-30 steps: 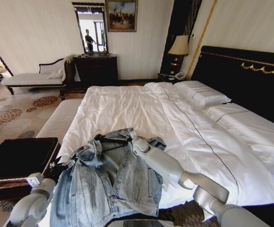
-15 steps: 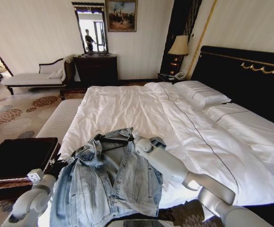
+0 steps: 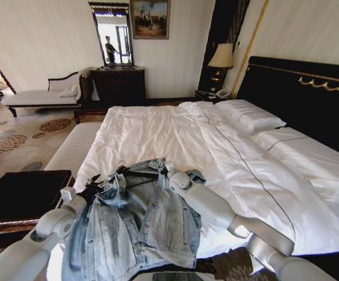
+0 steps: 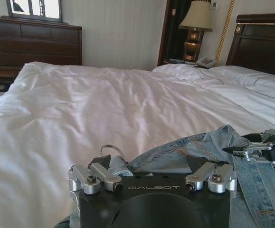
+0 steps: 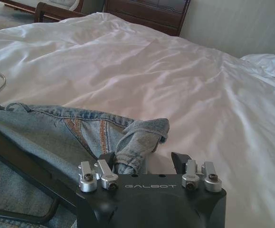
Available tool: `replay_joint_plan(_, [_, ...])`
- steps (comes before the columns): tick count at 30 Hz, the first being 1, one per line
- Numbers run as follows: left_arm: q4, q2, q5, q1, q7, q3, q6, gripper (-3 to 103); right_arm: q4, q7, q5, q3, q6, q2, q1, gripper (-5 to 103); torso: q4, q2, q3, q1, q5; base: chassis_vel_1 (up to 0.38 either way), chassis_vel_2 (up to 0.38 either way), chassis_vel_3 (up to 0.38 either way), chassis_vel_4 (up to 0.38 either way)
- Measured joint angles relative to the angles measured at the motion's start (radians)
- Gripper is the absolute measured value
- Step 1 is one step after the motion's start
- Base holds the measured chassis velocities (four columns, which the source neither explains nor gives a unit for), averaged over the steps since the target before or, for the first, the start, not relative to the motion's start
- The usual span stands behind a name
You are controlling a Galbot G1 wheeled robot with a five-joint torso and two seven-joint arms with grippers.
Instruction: Pick up the clothes from the bed and hang them on the clothes hanger.
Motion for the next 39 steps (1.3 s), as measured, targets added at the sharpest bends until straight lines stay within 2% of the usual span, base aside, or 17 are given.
replay_joint_plan(1, [0.022, 0.021, -0.035, -0.048, 0.013, 0.031, 0.012, 90, 0.000, 0.005, 0.005, 0.003, -0.002, 0.001, -0.001, 70, -0.0003, 0.000, 0.000, 0.000, 0.0001, 0.000, 0.000, 0.000, 0.000])
replay_joint_plan(3, [0.061, 0.063, -0.093, -0.122, 0.046, 0.094, 0.037, 90, 0.000, 0.016, 0.013, 0.010, -0.005, 0.000, -0.004, 80, -0.0004, 0.000, 0.000, 0.000, 0.0001, 0.000, 0.000, 0.000, 0.000])
replay_joint_plan(4, [0.061, 0.063, -0.093, -0.122, 0.046, 0.094, 0.037, 90, 0.000, 0.016, 0.013, 0.010, -0.005, 0.000, -0.004, 80, -0.0004, 0.000, 0.000, 0.000, 0.0001, 0.000, 0.000, 0.000, 0.000])
replay_joint_plan(5, [0.095, 0.096, -0.132, -0.186, 0.075, 0.156, 0.059, 94, 0.000, 0.025, 0.020, 0.017, -0.008, 0.001, -0.005, 86, 0.0000, 0.000, 0.000, 0.000, 0.0003, 0.000, 0.000, 0.000, 0.000])
replay_joint_plan(6, [0.112, 0.108, -0.144, -0.217, 0.090, 0.193, 0.067, 97, 0.000, 0.032, 0.025, 0.021, -0.010, 0.001, -0.007, 86, 0.0002, 0.000, 0.000, 0.000, 0.0003, 0.000, 0.000, 0.000, 0.000])
replay_joint_plan(7, [0.143, 0.129, -0.140, -0.282, 0.119, 0.276, 0.078, 99, 0.002, 0.041, 0.031, 0.029, -0.015, 0.001, -0.011, 96, 0.0003, 0.000, 0.000, 0.000, 0.0001, 0.000, 0.000, 0.000, 0.000])
replay_joint_plan(9, [0.158, 0.139, -0.116, -0.323, 0.140, 0.327, 0.077, 100, 0.004, 0.045, 0.033, 0.035, -0.018, 0.000, -0.015, 99, 0.0002, 0.000, 0.000, 0.000, -0.0001, 0.000, 0.000, 0.000, 0.000])
replay_joint_plan(11, [0.171, 0.151, -0.071, -0.389, 0.167, 0.407, 0.067, 100, 0.011, 0.046, 0.036, 0.043, -0.019, -0.004, -0.021, 100, 0.0001, 0.000, 0.000, 0.000, 0.0000, 0.000, 0.000, 0.000, 0.000])
replay_joint_plan(12, [0.171, 0.151, -0.071, -0.389, 0.167, 0.407, 0.067, 100, 0.011, 0.046, 0.036, 0.043, -0.019, -0.004, -0.021, 100, 0.0001, 0.000, 0.000, 0.000, 0.0000, 0.000, 0.000, 0.000, 0.000])
replay_joint_plan(15, [0.209, 0.153, 0.010, -0.562, 0.226, 0.622, 0.023, 100, 0.026, 0.047, 0.038, 0.055, -0.019, -0.007, -0.032, 100, 0.0000, 0.000, 0.000, 0.000, 0.0003, 0.000, 0.000, 0.000, 0.000])
replay_joint_plan(19, [0.243, 0.139, -0.015, -0.702, 0.256, 0.765, 0.011, 100, 0.027, 0.052, 0.040, 0.067, -0.020, -0.006, -0.035, 100, -0.0002, 0.000, 0.000, 0.000, -0.0001, 0.000, 0.000, 0.000, 0.000])
replay_joint_plan(21, [0.261, 0.141, -0.077, -0.832, 0.279, 0.883, 0.014, 100, 0.027, 0.056, 0.043, 0.074, -0.022, -0.009, -0.035, 100, -0.0002, 0.000, 0.000, 0.000, 0.0002, 0.000, 0.000, 0.000, 0.000])
replay_joint_plan(25, [0.281, 0.147, -0.085, -0.941, 0.315, 0.995, 0.016, 100, 0.027, 0.059, 0.045, 0.083, -0.024, -0.010, -0.035, 100, -0.0002, 0.000, 0.000, 0.000, 0.0005, 0.000, 0.000, 0.000, 0.000])
replay_joint_plan(26, [0.297, 0.146, -0.086, -0.996, 0.339, 1.067, 0.016, 100, 0.027, 0.064, 0.046, 0.091, -0.025, -0.007, -0.036, 100, 0.0000, 0.000, 0.000, 0.000, 0.0002, 0.000, 0.000, 0.000, 0.000])
replay_joint_plan(29, [0.320, 0.136, -0.101, -1.044, 0.361, 1.137, 0.023, 100, 0.027, 0.070, 0.046, 0.099, -0.026, -0.004, -0.042, 100, 0.0003, 0.000, 0.000, 0.000, 0.0004, 0.000, 0.000, 0.000, 0.000])
replay_joint_plan(33, [0.354, 0.109, -0.112, -1.053, 0.376, 1.167, 0.045, 100, 0.031, 0.077, 0.049, 0.107, -0.028, -0.007, -0.051, 100, 0.0001, 0.000, 0.000, 0.000, 0.0002, 0.000, 0.000, 0.000, 0.000])
replay_joint_plan(39, [0.445, 0.053, -0.018, -1.099, 0.429, 1.227, 0.026, 100, 0.038, 0.091, 0.073, 0.107, -0.034, -0.012, -0.054, 100, -0.0002, 0.000, 0.000, 0.000, 0.0001, 0.000, 0.000, 0.000, 0.000])
